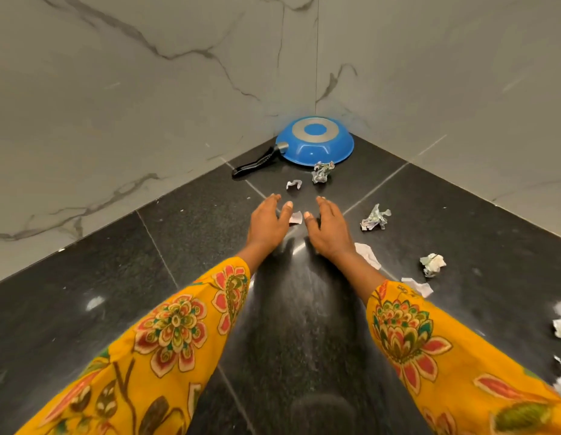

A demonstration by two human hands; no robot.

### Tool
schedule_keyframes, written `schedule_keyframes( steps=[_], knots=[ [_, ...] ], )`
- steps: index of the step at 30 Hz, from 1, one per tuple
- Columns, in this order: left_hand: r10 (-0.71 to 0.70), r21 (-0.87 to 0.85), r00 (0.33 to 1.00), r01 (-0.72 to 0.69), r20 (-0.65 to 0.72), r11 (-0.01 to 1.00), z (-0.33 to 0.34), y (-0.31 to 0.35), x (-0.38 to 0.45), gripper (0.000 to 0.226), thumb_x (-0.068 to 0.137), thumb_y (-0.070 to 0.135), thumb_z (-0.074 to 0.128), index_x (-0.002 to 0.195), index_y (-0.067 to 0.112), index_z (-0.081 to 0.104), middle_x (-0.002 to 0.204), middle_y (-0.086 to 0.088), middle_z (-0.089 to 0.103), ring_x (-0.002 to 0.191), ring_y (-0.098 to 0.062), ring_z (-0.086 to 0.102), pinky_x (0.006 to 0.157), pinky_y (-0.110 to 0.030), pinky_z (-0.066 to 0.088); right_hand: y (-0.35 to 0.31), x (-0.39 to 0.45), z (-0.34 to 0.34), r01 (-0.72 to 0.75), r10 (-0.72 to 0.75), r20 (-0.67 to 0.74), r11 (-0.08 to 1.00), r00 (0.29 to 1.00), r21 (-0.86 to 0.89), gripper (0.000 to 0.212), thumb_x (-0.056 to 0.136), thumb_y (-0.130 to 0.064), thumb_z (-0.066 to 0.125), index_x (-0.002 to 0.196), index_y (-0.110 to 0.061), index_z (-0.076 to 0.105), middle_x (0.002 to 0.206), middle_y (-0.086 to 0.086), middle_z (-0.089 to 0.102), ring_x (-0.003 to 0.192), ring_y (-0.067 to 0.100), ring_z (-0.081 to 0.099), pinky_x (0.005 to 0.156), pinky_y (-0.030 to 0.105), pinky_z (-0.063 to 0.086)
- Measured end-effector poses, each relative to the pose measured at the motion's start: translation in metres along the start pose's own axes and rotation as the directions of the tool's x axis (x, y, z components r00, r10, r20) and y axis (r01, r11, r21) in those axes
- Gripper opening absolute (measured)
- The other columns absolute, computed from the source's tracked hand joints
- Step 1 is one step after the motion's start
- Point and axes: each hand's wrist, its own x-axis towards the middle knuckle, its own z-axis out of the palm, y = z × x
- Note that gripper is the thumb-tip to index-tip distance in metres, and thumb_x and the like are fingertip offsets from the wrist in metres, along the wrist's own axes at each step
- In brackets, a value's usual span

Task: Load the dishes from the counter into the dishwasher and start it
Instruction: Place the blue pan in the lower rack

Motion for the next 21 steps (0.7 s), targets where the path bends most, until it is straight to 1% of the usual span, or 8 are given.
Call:
schedule_keyframes(
  steps=[2,5,7,10,13,16,19,21],
  knots=[
    [-0.012,0.020,1.000,0.012,-0.010,1.000,0.003,-0.001,0.023,0.048,0.099,0.031,0.045,0.139,0.004,0.043,0.141,-0.014,0.048,0.127,-0.024,0.046,0.104,-0.029,0.032,0.001,0.015,0.000,-0.006,0.006,-0.012,1.000,1.000,0.025,0.057,0.098,-0.031,0.043,0.147,-0.006,0.026,0.153,0.013,0.026,0.143,0.022,0.021,0.114,0.028,0.016],
    [-0.002,0.069,1.000,0.003,-0.022,0.998,0.007,-0.006,0.059,0.048,0.099,0.030,0.045,0.139,0.003,0.042,0.144,-0.015,0.044,0.134,-0.026,0.039,0.109,-0.031,0.027,0.003,0.026,0.006,-0.004,0.010,-0.105,0.998,0.994,0.060,0.056,0.097,-0.029,0.046,0.144,-0.003,0.031,0.150,0.016,0.031,0.141,0.024,0.026,0.112,0.027,0.018],
    [-0.008,0.107,1.000,0.010,-0.017,0.994,0.009,-0.013,0.084,0.051,0.099,0.031,0.045,0.141,0.003,0.037,0.150,-0.017,0.034,0.140,-0.027,0.029,0.114,-0.034,0.022,0.003,0.026,0.010,0.015,-0.007,-0.142,0.998,0.990,0.054,0.055,0.096,-0.028,0.048,0.143,-0.002,0.035,0.148,0.018,0.034,0.140,0.025,0.028,0.112,0.028,0.019],
    [-0.048,0.168,0.999,0.050,-0.016,0.985,0.015,-0.024,0.118,0.061,0.098,0.033,0.044,0.146,0.001,0.025,0.156,-0.019,0.016,0.145,-0.030,0.011,0.118,-0.037,0.011,0.004,0.027,0.013,0.029,-0.025,-0.147,0.999,0.989,0.029,0.057,0.095,-0.031,0.050,0.143,-0.003,0.034,0.149,0.016,0.034,0.140,0.025,0.028,0.113,0.030,0.020],
    [-0.111,0.197,0.992,0.120,-0.057,0.973,0.019,-0.028,0.136,0.068,0.098,0.036,0.043,0.149,0.003,0.013,0.157,-0.020,0.006,0.146,-0.033,0.003,0.118,-0.040,0.006,0.004,0.029,0.014,0.037,-0.036,-0.149,0.999,0.988,0.004,0.059,0.095,-0.034,0.049,0.144,-0.005,0.033,0.150,0.015,0.032,0.141,0.024,0.026,0.113,0.032,0.021],
    [-0.112,0.321,0.991,0.129,-0.070,0.938,0.018,-0.031,0.145,0.073,0.097,0.043,0.042,0.151,0.009,0.008,0.158,-0.016,0.010,0.145,-0.034,0.008,0.116,-0.047,0.011,0.005,0.029,0.017,0.035,-0.037,-0.151,0.999,0.988,-0.014,0.059,0.094,-0.035,0.049,0.143,-0.005,0.034,0.150,0.015,0.033,0.141,0.025,0.026,0.113,0.033,0.021],
    [-0.080,0.478,0.995,0.102,-0.068,0.872,0.012,-0.031,0.149,0.071,0.095,0.047,0.043,0.150,0.013,0.013,0.152,-0.017,0.022,0.139,-0.037,0.021,0.110,-0.054,0.019,0.006,0.030,0.019,0.041,-0.045,-0.155,0.999,0.987,-0.028,0.059,0.094,-0.034,0.051,0.142,-0.003,0.036,0.148,0.017,0.036,0.139,0.028,0.029,0.114,0.037,0.024],
    [-0.054,0.578,0.998,0.061,-0.030,0.814,0.009,-0.028,0.149,0.068,0.095,0.048,0.042,0.149,0.015,0.019,0.147,-0.019,0.025,0.134,-0.038,0.026,0.106,-0.053,0.023,0.007,0.030,0.021,0.049,-0.055,-0.151,0.998,0.987,-0.041,0.058,0.094,-0.033,0.049,0.141,-0.002,0.038,0.146,0.018,0.037,0.139,0.029,0.030,0.114,0.039,0.025]
  ],
)
